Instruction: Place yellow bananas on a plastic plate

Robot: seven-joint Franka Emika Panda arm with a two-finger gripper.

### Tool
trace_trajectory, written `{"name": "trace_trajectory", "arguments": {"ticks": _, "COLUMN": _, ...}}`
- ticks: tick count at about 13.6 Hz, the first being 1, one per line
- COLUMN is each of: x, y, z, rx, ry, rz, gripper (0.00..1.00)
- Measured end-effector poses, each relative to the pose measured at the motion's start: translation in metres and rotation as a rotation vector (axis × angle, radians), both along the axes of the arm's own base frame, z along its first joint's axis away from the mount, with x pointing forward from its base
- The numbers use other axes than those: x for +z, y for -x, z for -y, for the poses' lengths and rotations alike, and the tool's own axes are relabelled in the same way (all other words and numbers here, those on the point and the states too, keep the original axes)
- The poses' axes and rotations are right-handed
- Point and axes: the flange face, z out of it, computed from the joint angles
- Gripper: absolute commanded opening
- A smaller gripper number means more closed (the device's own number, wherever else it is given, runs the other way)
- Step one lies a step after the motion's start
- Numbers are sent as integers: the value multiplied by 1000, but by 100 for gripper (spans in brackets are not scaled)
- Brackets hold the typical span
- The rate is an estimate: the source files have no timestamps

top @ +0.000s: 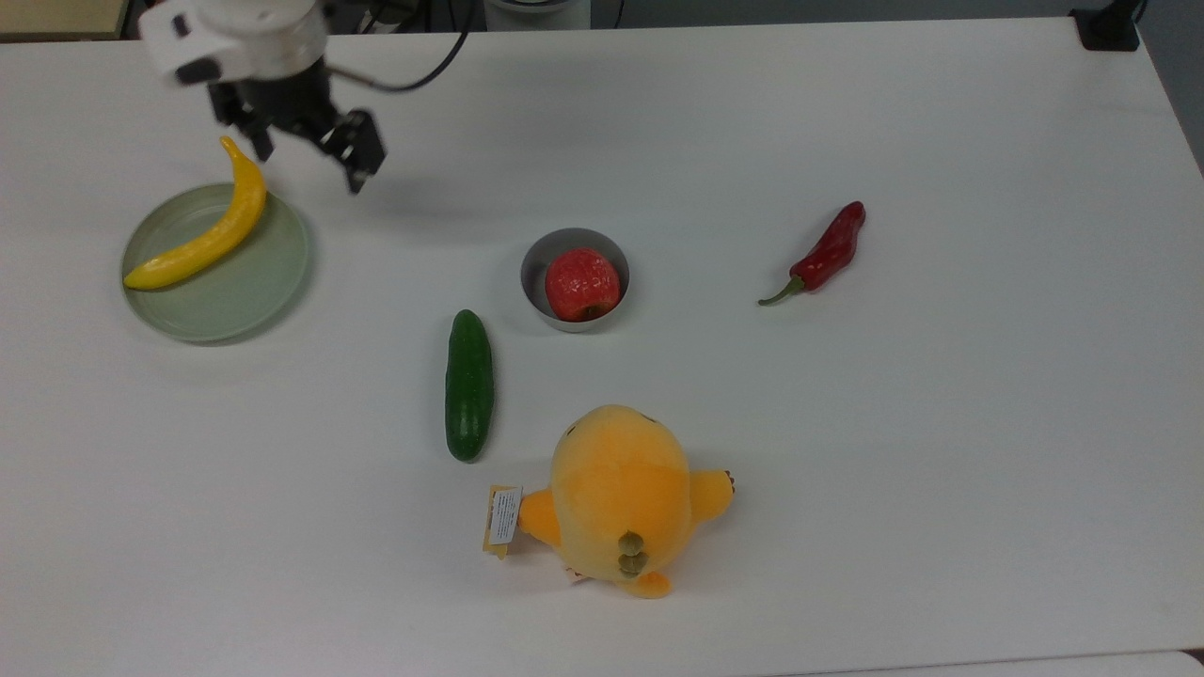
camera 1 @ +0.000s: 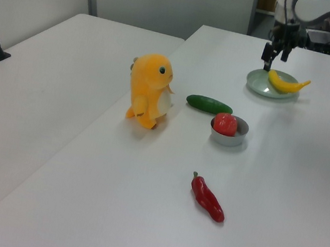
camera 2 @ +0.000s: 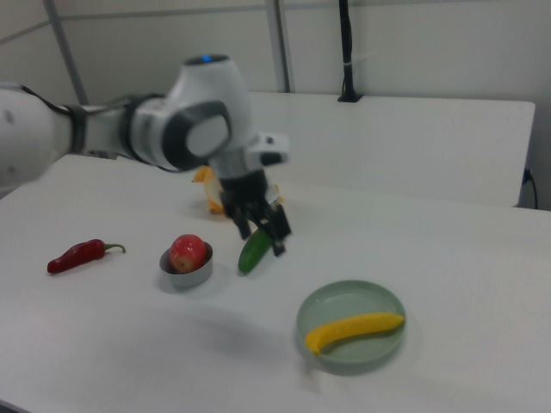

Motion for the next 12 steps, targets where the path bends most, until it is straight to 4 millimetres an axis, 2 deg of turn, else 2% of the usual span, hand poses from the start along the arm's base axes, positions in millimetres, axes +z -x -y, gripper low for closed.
{"name": "trace_trajectory", "arguments": {"ticks": 3, "x": 69, "y": 28, "z": -68, "rx": 80, "ry": -34, "rz": 4, "gripper": 100}}
{"name": "trace_trajectory", "arguments": {"ticks": 5, "x": 96, "y": 37, "z": -107, "rx": 107, "ry": -81, "rz": 53, "gripper": 100}}
{"name": "trace_trajectory", "arguments": {"ticks": 8, "x": 104, "y": 36, "z": -162, "rx": 159, "ry": -104, "rz": 74, "gripper": 100}}
{"name": "trace_trajectory", "arguments": {"ticks": 9, "x": 104, "y": 36, "z": -174, "rx": 165, "ry": -107, "rz": 77, "gripper": 100}}
{"name": "trace_trajectory", "arguments": {"ticks": 10, "x": 102, "y": 36, "z": -182, "rx": 176, "ry": -108, "rz": 74, "gripper": 100}}
{"name": "trace_trajectory", "arguments": {"ticks": 12, "x": 98, "y": 34, "z": -179, "rx": 171, "ry": -109, "rz": 67, "gripper": 100}}
